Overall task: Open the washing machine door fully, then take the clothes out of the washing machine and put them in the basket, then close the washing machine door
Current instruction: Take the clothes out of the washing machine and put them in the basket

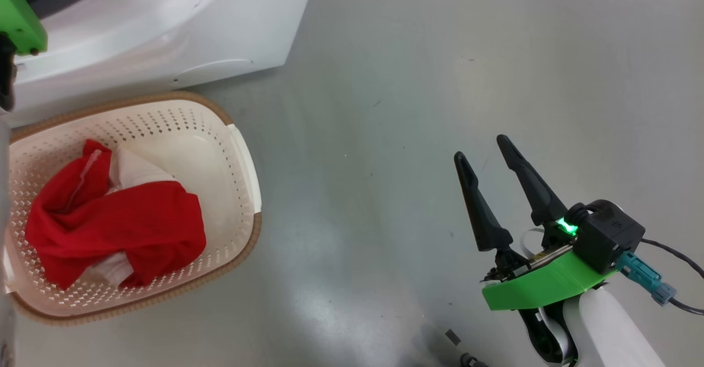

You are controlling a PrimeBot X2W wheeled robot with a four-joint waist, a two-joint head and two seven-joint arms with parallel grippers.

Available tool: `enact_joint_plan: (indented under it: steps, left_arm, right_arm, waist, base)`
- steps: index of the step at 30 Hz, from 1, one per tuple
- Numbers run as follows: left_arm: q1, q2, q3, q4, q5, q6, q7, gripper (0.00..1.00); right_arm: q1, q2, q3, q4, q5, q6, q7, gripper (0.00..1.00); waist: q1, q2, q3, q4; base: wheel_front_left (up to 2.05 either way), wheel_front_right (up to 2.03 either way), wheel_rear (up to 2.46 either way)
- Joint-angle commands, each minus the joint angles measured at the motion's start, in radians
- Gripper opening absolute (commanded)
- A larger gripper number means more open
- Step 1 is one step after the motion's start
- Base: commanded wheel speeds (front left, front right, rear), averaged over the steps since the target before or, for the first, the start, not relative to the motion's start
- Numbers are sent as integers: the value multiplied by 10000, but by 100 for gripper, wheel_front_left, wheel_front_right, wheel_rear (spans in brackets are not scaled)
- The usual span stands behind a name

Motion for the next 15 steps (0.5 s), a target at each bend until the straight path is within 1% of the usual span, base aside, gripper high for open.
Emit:
enact_joint_plan:
  steps: [1, 7, 14, 15]
  left_arm:
    - [-197, 427, 32, -136, 24, -100, -65, 0]
    - [-200, 360, -118, -134, 38, -226, -515, 0]
    - [-181, 375, -268, -302, 64, -360, -1385, 0]
    - [-181, 375, -268, -302, 64, -360, -1385, 0]
  right_arm:
    - [14, -83, 195, -224, 82, 63, -65, 100]
    - [34, -83, 171, -215, 50, 63, -65, 100]
    - [32, -83, 89, -222, 25, 63, -65, 100]
    - [32, -83, 89, -222, 25, 63, -65, 100]
  waist:
    - [0, 0, -15, 23]
    - [0, 0, -59, 124]
    - [0, 0, -86, 323]
    - [0, 0, -86, 323]
  base:
    - [0, 0, 0]
    - [0, 0, 0]
    - [0, 0, 0]
    - [0, 0, 0]
